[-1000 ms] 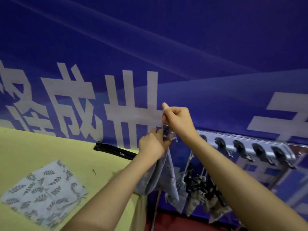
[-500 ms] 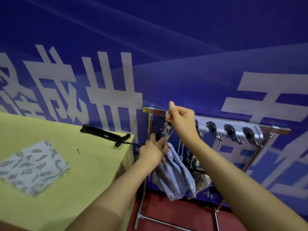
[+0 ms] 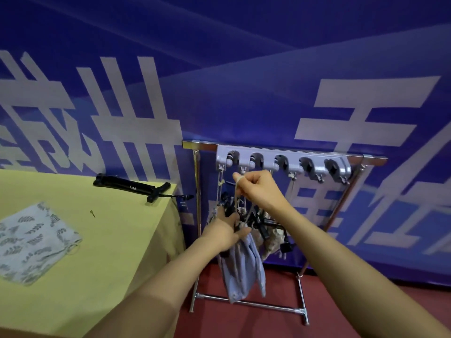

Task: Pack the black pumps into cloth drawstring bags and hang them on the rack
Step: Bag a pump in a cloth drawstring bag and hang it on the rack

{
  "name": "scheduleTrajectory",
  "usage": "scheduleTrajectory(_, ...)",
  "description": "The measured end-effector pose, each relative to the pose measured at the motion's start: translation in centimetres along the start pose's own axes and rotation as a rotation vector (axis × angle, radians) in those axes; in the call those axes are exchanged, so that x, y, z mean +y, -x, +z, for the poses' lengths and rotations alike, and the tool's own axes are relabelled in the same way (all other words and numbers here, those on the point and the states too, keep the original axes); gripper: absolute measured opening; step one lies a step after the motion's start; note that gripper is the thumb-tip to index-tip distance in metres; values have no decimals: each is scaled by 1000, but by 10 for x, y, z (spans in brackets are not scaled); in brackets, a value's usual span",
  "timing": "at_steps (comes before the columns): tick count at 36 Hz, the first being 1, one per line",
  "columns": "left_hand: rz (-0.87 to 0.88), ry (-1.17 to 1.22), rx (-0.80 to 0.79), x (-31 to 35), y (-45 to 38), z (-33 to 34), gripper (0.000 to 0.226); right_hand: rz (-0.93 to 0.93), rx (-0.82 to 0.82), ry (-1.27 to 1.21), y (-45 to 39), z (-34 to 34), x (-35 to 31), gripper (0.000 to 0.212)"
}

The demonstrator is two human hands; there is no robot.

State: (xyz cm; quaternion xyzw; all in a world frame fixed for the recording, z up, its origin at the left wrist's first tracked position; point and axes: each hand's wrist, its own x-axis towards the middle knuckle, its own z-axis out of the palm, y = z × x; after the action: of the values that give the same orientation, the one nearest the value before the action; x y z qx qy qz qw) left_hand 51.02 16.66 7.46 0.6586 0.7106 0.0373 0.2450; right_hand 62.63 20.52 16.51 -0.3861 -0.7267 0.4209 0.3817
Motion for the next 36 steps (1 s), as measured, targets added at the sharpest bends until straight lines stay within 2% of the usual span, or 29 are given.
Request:
scheduleTrajectory(4, 31, -3, -118, -8, -2, 9, 63, 64, -37, 25, 13, -3, 18, 50)
scheduleTrajectory(8, 107, 90, -11, -9, -2, 19, 52, 155, -9, 89, 25, -6, 41, 46)
scheduleTrajectory(10, 161, 40, 38, -6, -1, 21, 47, 192, 15, 99, 31, -8, 54, 44)
scheduleTrajectory(13, 213, -83, 52, 6, 1, 19, 41, 240, 65, 101, 42, -11, 66, 45)
scheduleTrajectory(18, 282, -19, 65, 25, -4, 22, 42, 270, 185, 178, 60, -28, 72, 42)
scheduleTrajectory(23, 402, -46, 75, 56, -12, 28, 40, 311, 156, 238, 72, -60, 76, 36)
scheduleTrajectory(27, 481, 88, 26, 88, -21, 27, 27, 317, 111, 252, 70, -88, 83, 32)
scheduleTrajectory(29, 459, 188, -15, 103, -26, 27, 20, 319, 98, 241, 68, -101, 90, 31)
scheduleTrajectory(32, 385, 298, -70, 122, -36, 29, 30, 331, 84, 260, 62, -122, 99, 31)
scheduleTrajectory(36, 297, 463, -37, 145, -54, 32, 24, 339, 99, 284, 54, -149, 112, 36)
